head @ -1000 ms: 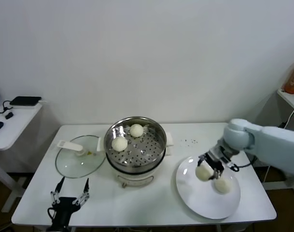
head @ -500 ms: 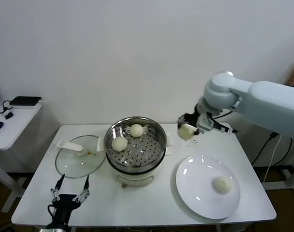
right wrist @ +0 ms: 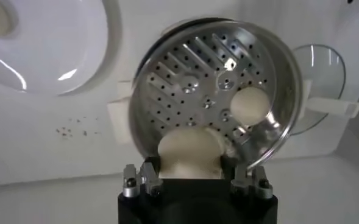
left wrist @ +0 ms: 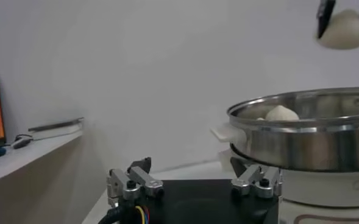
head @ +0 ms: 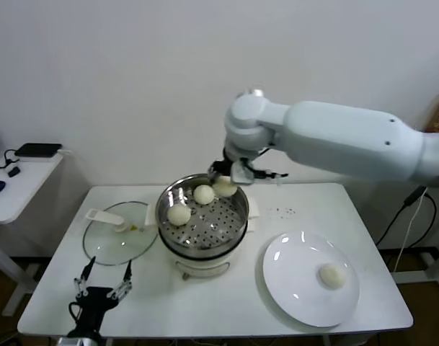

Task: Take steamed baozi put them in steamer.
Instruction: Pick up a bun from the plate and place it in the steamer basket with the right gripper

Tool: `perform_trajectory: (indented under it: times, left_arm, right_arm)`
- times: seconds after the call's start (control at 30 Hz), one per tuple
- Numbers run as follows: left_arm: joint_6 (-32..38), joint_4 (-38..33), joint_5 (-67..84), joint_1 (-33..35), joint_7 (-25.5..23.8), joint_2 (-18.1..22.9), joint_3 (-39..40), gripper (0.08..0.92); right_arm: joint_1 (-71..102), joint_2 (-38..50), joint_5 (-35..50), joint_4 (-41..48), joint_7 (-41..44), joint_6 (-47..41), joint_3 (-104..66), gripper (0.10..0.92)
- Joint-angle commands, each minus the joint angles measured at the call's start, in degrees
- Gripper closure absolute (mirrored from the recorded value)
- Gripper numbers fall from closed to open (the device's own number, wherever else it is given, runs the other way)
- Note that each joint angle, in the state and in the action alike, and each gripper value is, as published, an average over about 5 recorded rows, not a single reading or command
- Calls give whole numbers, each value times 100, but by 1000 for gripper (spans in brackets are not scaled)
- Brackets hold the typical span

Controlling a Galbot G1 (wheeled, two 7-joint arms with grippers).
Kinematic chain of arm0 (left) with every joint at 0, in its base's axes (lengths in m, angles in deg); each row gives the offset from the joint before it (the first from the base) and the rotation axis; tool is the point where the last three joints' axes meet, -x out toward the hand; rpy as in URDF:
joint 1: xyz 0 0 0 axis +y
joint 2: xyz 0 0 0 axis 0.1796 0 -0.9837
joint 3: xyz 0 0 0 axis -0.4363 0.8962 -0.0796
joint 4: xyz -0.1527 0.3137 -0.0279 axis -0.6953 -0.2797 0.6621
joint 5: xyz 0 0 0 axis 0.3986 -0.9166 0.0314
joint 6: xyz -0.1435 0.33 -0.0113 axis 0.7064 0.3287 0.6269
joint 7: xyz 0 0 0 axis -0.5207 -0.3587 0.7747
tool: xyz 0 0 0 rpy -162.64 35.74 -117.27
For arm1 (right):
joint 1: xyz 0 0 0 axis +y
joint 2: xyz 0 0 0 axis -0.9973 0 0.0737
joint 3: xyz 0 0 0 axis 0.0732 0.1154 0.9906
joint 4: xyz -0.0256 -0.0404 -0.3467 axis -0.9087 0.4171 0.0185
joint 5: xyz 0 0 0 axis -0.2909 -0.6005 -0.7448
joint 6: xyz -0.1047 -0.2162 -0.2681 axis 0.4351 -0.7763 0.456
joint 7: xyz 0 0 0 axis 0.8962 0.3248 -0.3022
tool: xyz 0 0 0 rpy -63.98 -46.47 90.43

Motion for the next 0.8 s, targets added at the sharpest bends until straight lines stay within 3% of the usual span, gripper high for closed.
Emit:
perform_trajectory:
  times: [0.03,0.8]
  left_arm:
    - [-17,35,-17,-14,-4,-36,1,177]
    - [8,171,-24,-19,5,-3,-2,177]
  right_arm:
    - [646,-1190,-264,725,41,147,-97,372]
    - [1185,-1062,-198,577,155,90,135,371]
